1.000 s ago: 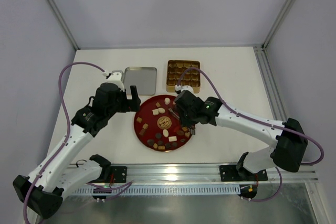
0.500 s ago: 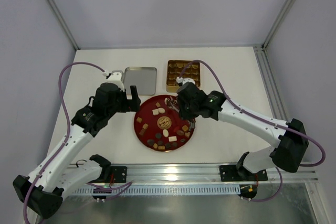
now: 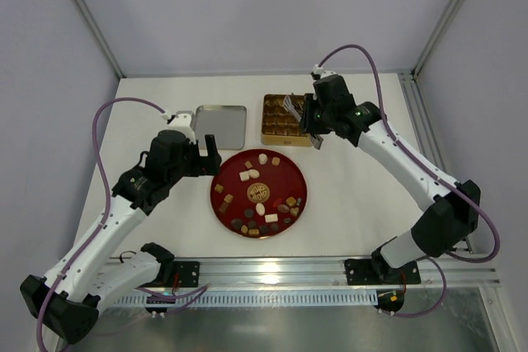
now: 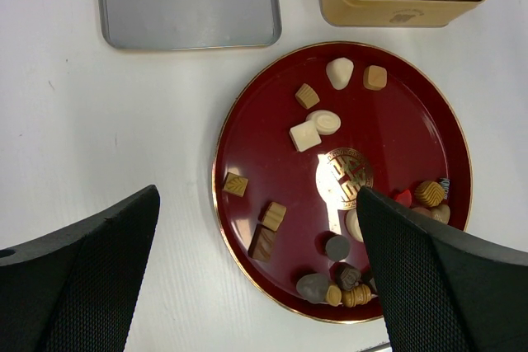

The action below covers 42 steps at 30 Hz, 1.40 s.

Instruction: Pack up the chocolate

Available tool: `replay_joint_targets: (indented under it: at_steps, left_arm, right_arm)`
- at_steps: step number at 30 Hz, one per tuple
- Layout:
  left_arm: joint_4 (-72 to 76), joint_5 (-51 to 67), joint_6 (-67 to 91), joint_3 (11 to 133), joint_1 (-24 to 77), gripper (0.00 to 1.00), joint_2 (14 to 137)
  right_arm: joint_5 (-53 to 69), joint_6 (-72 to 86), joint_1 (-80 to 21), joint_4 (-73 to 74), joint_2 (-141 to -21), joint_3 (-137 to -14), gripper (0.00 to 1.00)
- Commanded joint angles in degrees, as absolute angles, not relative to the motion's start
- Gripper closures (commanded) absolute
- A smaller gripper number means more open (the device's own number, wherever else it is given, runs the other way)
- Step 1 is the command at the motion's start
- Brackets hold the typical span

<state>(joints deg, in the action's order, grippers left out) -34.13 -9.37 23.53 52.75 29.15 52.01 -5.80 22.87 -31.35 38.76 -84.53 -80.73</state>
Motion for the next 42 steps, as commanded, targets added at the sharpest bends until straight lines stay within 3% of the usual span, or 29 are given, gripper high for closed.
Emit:
replay_joint_targets:
  at_steps: [1,17,31,42]
  left_arm:
    - [-32.52,-8.97,23.38,53.35,29.27,0.0,51.94]
    - [-32.61,-9.05,23.29,53.35,29.27,0.0,52.12]
    - [-32.61,-8.96,23.29,53.44,29.27,0.0,52.12]
    - [-32.61,-8.96,23.29,53.44,29.27,0.0,52.12]
  right_arm:
    - [-4.22,20.13,-29.45,34.72,-90.33,-85.51,0.69]
    - [-5.1,18.63,-27.25,35.59,-106.52,-100.81,0.69]
    - [-6.5,18.1,-27.16,36.03,-109.33,-100.55,0.68]
    - [-6.59,17.84,-27.25,36.04,-109.95,-100.81,0.61]
